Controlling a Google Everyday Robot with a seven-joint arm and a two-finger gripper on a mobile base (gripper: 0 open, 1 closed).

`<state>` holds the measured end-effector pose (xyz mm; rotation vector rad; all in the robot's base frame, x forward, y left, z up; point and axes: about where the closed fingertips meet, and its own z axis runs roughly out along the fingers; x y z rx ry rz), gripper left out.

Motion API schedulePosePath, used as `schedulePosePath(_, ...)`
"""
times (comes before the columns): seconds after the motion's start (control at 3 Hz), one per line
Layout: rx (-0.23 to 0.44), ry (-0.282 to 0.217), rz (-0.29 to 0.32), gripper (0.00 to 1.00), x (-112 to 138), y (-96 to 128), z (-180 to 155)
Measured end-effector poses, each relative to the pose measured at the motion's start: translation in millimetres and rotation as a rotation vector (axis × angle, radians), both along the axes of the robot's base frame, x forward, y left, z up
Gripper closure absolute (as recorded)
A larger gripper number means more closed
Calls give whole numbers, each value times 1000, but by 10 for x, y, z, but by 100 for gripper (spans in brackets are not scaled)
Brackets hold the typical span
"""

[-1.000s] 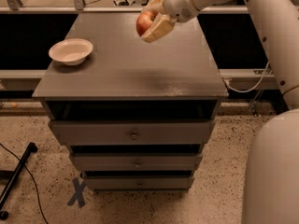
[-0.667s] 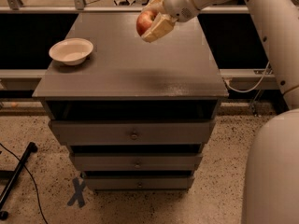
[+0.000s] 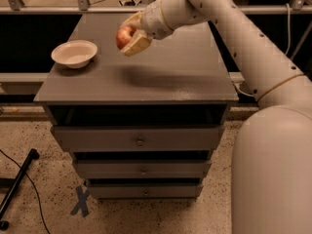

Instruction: Place apple into paper bowl

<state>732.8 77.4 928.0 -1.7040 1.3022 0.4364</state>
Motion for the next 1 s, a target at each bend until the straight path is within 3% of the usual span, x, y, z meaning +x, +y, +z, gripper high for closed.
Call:
schedulePosePath(0.33, 91, -36, 41, 100, 168, 649, -88)
schedulePosePath(0.67, 141, -33, 80, 100, 206, 1055, -57)
schedulePosePath(1.0, 180, 8, 142, 100, 158, 1483, -52)
